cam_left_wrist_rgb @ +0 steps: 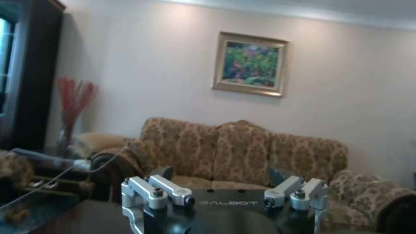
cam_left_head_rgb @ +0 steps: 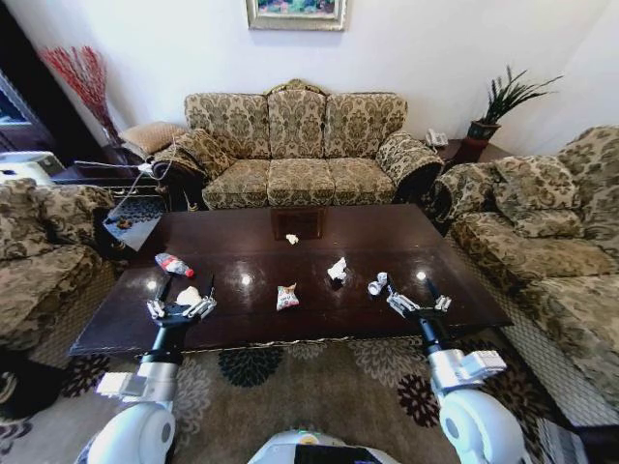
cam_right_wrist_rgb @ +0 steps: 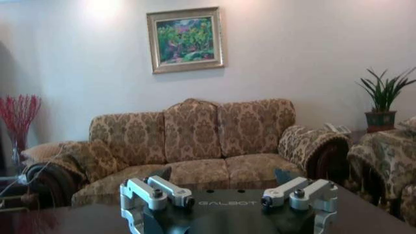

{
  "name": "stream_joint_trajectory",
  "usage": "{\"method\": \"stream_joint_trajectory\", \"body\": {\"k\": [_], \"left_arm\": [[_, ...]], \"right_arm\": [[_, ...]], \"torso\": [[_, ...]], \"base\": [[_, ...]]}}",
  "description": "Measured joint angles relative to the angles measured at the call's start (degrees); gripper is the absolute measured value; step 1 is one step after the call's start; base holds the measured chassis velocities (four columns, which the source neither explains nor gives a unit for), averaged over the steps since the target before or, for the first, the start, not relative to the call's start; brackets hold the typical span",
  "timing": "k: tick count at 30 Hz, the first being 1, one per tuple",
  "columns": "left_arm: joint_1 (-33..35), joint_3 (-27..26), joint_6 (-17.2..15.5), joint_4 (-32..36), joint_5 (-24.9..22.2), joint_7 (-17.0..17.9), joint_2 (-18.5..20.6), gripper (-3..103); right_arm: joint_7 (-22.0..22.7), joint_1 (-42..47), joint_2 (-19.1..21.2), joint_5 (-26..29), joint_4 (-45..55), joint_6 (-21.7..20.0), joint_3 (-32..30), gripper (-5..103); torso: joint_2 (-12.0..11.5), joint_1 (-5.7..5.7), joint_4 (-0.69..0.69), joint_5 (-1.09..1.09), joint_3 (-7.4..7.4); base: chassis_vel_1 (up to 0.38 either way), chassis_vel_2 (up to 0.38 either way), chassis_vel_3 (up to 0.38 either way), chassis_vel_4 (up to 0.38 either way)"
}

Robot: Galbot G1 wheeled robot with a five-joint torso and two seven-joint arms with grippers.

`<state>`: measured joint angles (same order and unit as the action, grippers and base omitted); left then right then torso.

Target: Move to the front of the table and place the trash on the table into the trash bin.

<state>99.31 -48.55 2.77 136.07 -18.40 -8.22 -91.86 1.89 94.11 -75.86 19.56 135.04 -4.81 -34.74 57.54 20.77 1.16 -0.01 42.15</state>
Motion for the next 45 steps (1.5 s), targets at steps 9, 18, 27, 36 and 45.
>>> {"method": "stream_joint_trajectory", "body": {"k": [9,18,27,36,45], "left_arm": [[1.80,-0.11,-0.24,2.91,0.40,-1.08,-0.35,102],[2.67,0.56,0.70,1.95,1.48,0.82,-0.36,98],[3.09,0.91,0.56,1.85,1.48,2.30,-0.26,97],[2.93,1.61,-0.75,1.15,1.38,5.79,-0.32,97],[2.93,0.23,-3.20,0.41,0.80,8.71,-0.29,97]], "right_arm": [[-2.77,-2.42,0.17,-0.47,-1.53,2.30,0.70,100],[-2.89,-3.09,0.23,0.15,-1.97,1.89,0.40,100],[-3.58,-2.17,-0.57,-0.62,-1.67,3.73,2.19,100],[-3.63,-1.14,-0.58,-0.73,-1.07,4.54,2.40,100],[-1.91,-2.18,-1.46,-0.40,-1.99,3.95,3.19,100]], "torso": [[0.00,0.00,0.00,0.03,0.00],[0.00,0.00,0.00,0.02,0.00],[0.00,-0.01,0.00,-0.04,-0.01],[0.00,0.01,0.00,0.04,0.00],[0.00,0.01,0.01,0.01,0.00]], "base": [[0.000,0.000,0.000,0.000],[0.098,0.107,-0.099,-0.103],[0.179,0.205,-0.198,-0.175],[0.005,-0.016,-0.008,0.011],[0.105,-0.118,-0.100,0.123]]}}
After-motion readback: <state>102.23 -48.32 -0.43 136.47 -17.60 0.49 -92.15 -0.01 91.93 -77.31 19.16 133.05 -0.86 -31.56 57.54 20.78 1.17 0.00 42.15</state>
